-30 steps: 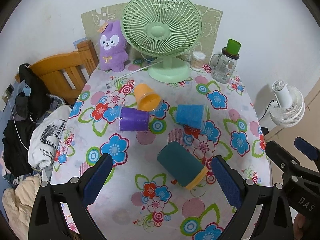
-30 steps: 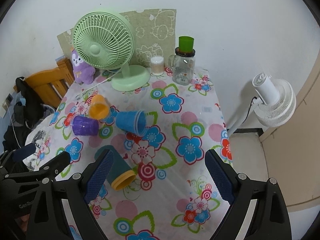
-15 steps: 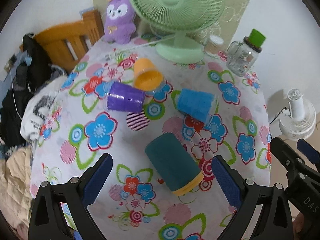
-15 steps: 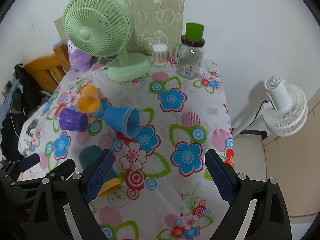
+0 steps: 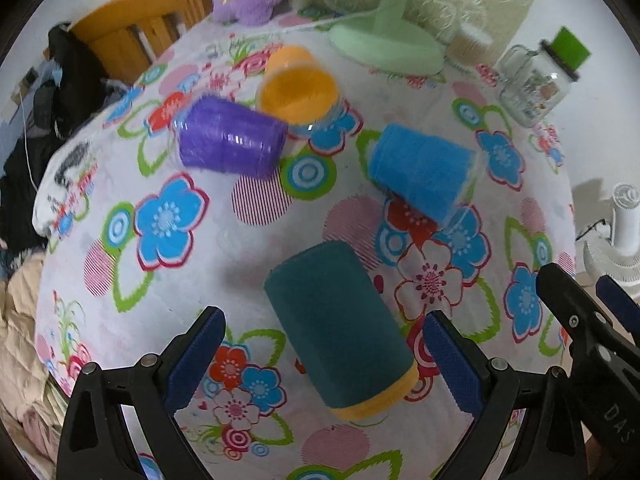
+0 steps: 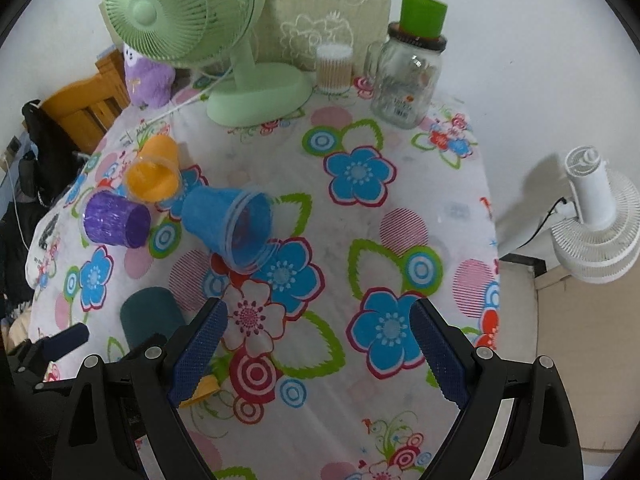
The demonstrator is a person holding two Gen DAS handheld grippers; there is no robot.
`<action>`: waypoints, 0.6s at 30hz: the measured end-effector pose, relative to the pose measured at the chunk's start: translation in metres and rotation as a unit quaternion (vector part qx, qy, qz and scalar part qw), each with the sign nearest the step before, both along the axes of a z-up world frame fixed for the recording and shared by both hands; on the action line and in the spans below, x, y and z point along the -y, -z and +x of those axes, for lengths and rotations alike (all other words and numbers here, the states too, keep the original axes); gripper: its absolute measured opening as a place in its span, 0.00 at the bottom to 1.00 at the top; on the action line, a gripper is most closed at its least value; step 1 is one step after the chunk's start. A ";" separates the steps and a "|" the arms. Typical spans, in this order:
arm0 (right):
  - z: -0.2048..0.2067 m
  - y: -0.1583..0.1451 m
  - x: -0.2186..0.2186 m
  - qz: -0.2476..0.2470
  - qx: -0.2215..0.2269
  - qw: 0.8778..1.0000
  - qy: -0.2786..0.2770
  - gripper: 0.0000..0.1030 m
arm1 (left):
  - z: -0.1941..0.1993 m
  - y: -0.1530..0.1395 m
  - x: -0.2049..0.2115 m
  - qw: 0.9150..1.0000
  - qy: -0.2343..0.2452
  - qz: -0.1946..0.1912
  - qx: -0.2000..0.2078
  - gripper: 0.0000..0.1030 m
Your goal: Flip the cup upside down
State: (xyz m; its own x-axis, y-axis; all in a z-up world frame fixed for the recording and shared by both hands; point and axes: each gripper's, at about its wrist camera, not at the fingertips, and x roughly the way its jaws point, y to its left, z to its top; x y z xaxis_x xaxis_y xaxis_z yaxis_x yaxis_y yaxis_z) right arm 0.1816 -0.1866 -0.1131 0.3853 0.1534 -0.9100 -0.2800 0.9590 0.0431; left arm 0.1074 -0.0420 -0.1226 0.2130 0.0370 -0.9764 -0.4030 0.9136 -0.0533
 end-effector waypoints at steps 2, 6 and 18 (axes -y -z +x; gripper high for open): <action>0.004 0.008 -0.003 -0.002 -0.008 1.000 -0.002 0.91 | 0.001 0.009 -0.002 1.000 -0.012 -0.007 -0.012 0.97; 0.010 0.021 -0.006 -0.005 -0.019 1.000 -0.007 0.91 | 0.006 0.027 -0.007 0.999 -0.029 -0.015 -0.029 0.97; 0.026 0.051 -0.011 -0.032 -0.049 0.998 -0.014 0.91 | 0.018 0.063 -0.004 0.997 -0.033 -0.035 -0.055 0.82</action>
